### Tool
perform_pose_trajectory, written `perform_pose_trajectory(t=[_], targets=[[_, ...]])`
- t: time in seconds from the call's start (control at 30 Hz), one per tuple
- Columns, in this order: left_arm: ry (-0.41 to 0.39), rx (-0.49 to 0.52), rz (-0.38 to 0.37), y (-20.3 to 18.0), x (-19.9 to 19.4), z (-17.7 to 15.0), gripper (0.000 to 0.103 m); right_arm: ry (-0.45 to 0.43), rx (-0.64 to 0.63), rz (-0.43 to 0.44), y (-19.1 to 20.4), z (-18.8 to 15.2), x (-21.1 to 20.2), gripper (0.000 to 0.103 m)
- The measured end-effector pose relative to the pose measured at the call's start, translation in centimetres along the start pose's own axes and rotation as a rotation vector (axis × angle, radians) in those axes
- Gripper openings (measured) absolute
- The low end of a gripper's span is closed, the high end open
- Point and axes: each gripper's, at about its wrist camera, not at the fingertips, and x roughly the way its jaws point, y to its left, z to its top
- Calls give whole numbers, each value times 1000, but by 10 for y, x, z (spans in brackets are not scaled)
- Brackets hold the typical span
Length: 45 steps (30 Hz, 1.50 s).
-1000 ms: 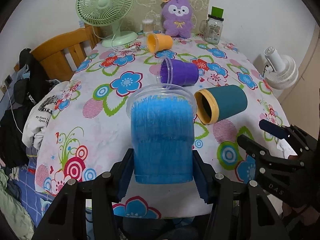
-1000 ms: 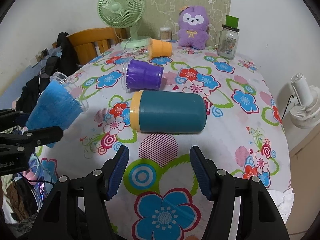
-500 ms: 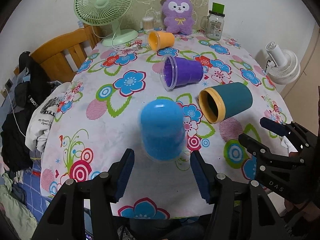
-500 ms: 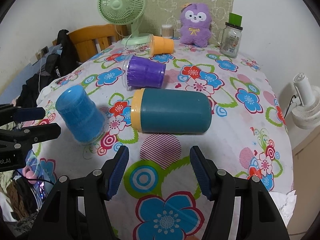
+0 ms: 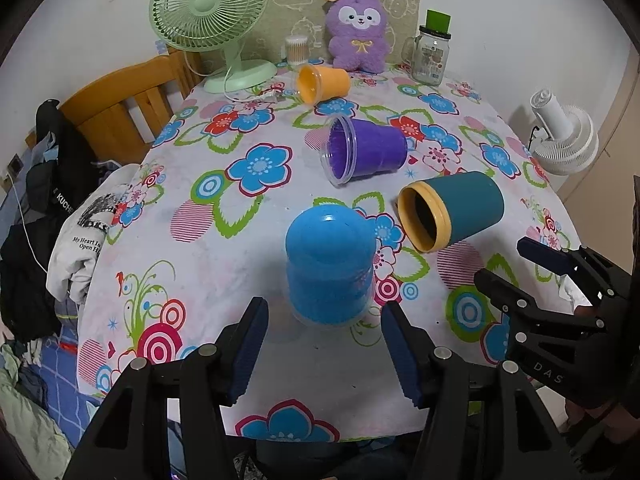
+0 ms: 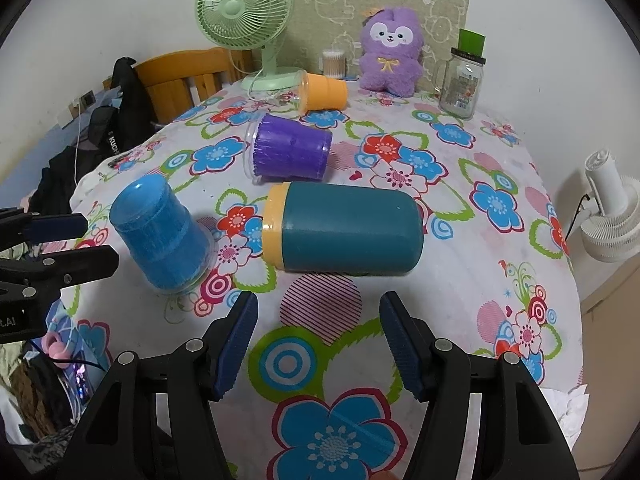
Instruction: Flip cup upside down
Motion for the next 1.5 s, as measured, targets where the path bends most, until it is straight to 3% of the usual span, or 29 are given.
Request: perform_pose_trajectory(t=[0.3, 0.43, 0.5, 0.57, 0.77, 1.33, 1.5], targets=[[-4, -6, -4, 3, -1, -1, 64, -6, -13, -9, 7, 2, -5, 67], [-23, -24, -19, 7, -7, -4, 77, -19, -15, -24, 9, 6, -11, 67], [-46, -27, -17, 9, -12, -5, 82, -33, -13, -36, 10, 9, -15, 76], [-65, -30, -18, 9, -16, -5, 88, -59, -10, -48, 11, 12, -22, 87], [-106, -66, -22, 16, -22, -6, 94, -151, 4, -84, 16, 28, -48, 95], [-293, -194, -49, 39, -57, 0, 101, -352, 15, -92, 35, 67, -107, 96], [-360, -204, -49, 43, -71, 3, 102, -411, 14, -108, 39, 72, -124, 101]])
